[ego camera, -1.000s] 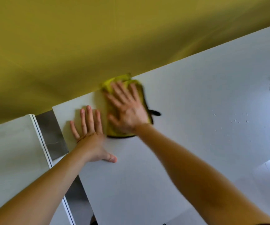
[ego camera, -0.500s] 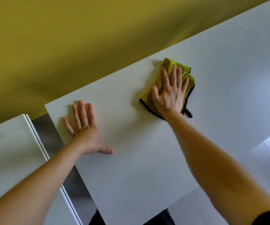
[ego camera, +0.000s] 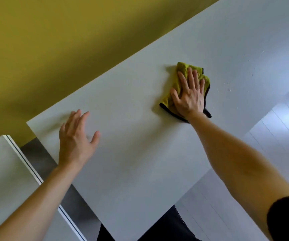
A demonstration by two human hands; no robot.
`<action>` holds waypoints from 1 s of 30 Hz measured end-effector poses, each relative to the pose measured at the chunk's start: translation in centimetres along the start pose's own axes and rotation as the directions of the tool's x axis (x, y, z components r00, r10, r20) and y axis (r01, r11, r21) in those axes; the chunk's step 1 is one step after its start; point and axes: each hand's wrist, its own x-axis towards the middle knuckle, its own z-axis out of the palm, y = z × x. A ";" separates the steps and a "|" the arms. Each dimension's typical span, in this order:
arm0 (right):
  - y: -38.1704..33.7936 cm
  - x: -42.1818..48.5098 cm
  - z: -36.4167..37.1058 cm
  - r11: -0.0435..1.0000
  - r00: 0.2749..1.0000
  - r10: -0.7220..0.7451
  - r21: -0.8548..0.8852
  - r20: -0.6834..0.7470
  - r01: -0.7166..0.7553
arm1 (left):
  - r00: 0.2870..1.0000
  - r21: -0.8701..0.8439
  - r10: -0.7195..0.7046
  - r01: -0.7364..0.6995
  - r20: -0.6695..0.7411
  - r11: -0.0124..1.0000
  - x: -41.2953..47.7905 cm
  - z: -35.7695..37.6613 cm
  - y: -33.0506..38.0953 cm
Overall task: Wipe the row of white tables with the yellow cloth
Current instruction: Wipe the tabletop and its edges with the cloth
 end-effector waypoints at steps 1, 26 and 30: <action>-1.6 -1.0 0.4 0.999 0.999 0.047 0.013 -0.019 -0.047 | 0.997 -0.014 0.056 -0.057 -0.057 0.998 -0.3 0.5 0.8; -7.5 -18.4 2.0 0.858 0.851 -0.511 0.136 0.121 0.496 | 0.913 0.109 0.283 -0.262 -0.295 0.959 -4.1 8.2 4.6; 4.9 -14.2 0.4 0.925 0.921 -0.381 0.028 0.082 0.380 | 0.903 0.119 0.297 -0.274 -0.311 0.954 -4.0 8.3 4.4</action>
